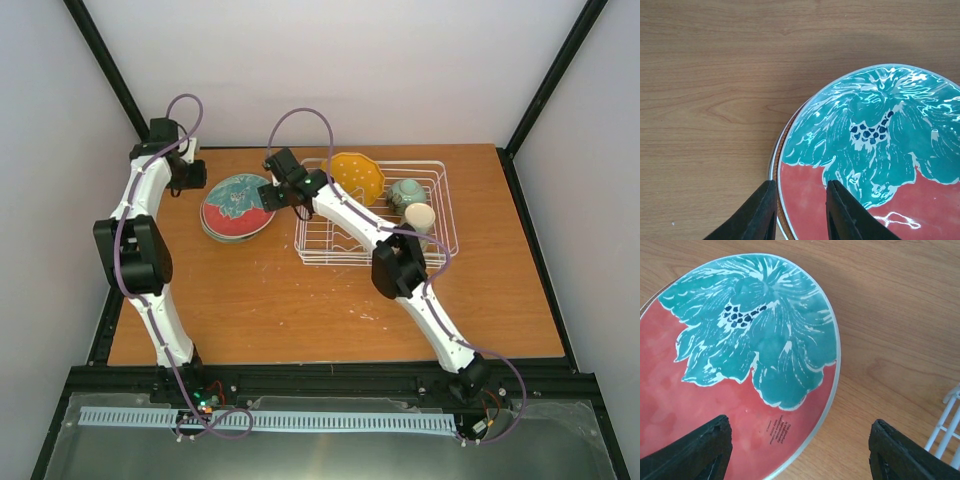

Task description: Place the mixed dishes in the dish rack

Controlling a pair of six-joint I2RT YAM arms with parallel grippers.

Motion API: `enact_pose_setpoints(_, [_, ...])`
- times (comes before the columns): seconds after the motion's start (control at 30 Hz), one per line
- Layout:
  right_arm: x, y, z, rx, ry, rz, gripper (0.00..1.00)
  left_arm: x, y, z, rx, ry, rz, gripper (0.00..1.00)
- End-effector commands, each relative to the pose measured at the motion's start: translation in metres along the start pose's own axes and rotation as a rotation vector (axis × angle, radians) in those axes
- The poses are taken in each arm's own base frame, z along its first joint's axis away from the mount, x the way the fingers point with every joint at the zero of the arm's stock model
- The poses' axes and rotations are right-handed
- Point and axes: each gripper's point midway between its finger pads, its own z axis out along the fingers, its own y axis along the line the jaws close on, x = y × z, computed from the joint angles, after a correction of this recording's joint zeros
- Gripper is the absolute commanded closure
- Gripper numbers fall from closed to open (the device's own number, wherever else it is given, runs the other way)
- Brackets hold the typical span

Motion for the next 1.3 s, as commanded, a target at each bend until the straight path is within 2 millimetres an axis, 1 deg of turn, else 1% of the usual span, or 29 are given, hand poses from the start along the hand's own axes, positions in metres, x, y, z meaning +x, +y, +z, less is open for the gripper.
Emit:
enact_pose_setpoints(0.0, [0.192,-0.118,0.026,0.333,0.621,0.065,0.26,-0.017,-0.002,-0.028,-0.019,-0.069,0.026,0.71])
enact_pose_setpoints(0.17, [0.196,-0.138,0.014,0.356,0.639,0.086,0.26,-0.016,-0.002,-0.028,-0.017,-0.067,0.026,0.71])
enact_pose_setpoints(0.2, [0.206,-0.14,0.012,0.357,0.661,0.088,0.26,-0.016,-0.002,-0.029,-0.018,-0.068,0.025,0.71])
enact_pose_setpoints(0.23, [0.208,-0.14,0.011,0.342,0.666,0.1,0.26,-0.016,-0.002,-0.029,-0.016,-0.069,0.026,0.71])
enact_pose_setpoints(0.3, [0.212,-0.133,0.012,0.29,0.674,0.136,0.26,-0.017,-0.003,-0.029,-0.01,-0.072,0.024,0.71])
enact_pose_setpoints(0.37, [0.211,-0.127,0.014,0.259,0.672,0.154,0.26,-0.018,-0.004,-0.03,-0.005,-0.074,0.025,0.71])
enact_pose_setpoints(0.43, [0.202,-0.115,0.017,0.202,0.655,0.173,0.27,-0.019,-0.004,-0.031,-0.007,-0.077,0.025,0.71])
enact_pose_setpoints(0.47, [0.195,-0.105,0.019,0.158,0.641,0.177,0.28,-0.019,-0.004,-0.031,-0.006,-0.077,0.026,0.71])
enact_pose_setpoints(0.57, [0.165,-0.063,0.025,0.012,0.579,0.177,0.28,-0.021,-0.006,-0.033,0.002,-0.085,0.026,0.71])
enact_pose_setpoints(0.63, [0.15,-0.047,0.027,-0.016,0.554,0.18,0.28,-0.021,-0.006,-0.033,0.002,-0.085,0.027,0.71])
enact_pose_setpoints(0.7, [0.14,-0.034,0.029,-0.063,0.541,0.194,0.28,-0.021,-0.005,-0.035,-0.001,-0.087,0.029,0.71])
enact_pose_setpoints(0.77, [0.136,-0.031,0.03,-0.07,0.533,0.201,0.29,-0.022,-0.006,-0.036,0.002,-0.09,0.029,0.71])
enact_pose_setpoints(0.87, [0.147,-0.039,0.031,-0.024,0.562,0.182,0.29,-0.022,-0.008,-0.037,0.008,-0.093,0.03,0.71])
enact_pose_setpoints(0.97, [0.155,-0.038,0.033,-0.026,0.577,0.166,0.31,-0.023,-0.009,-0.039,0.017,-0.098,0.029,0.71])
enact_pose_setpoints(1.03, [0.144,-0.033,0.032,-0.028,0.524,0.164,0.31,-0.022,-0.009,-0.04,0.015,-0.097,0.03,0.71])
enact_pose_setpoints(1.1, [0.124,-0.028,0.029,-0.037,0.453,0.175,0.31,-0.021,-0.008,-0.042,0.007,-0.102,0.036,0.71])
enact_pose_setpoints(1.2, [0.099,-0.023,0.019,-0.059,0.391,0.178,0.3,-0.023,-0.008,-0.044,0.006,-0.11,0.04,0.71])
enact_pose_setpoints(1.27, [0.09,-0.018,0.016,-0.086,0.365,0.183,0.3,-0.025,-0.009,-0.045,0.012,-0.113,0.038,0.71])
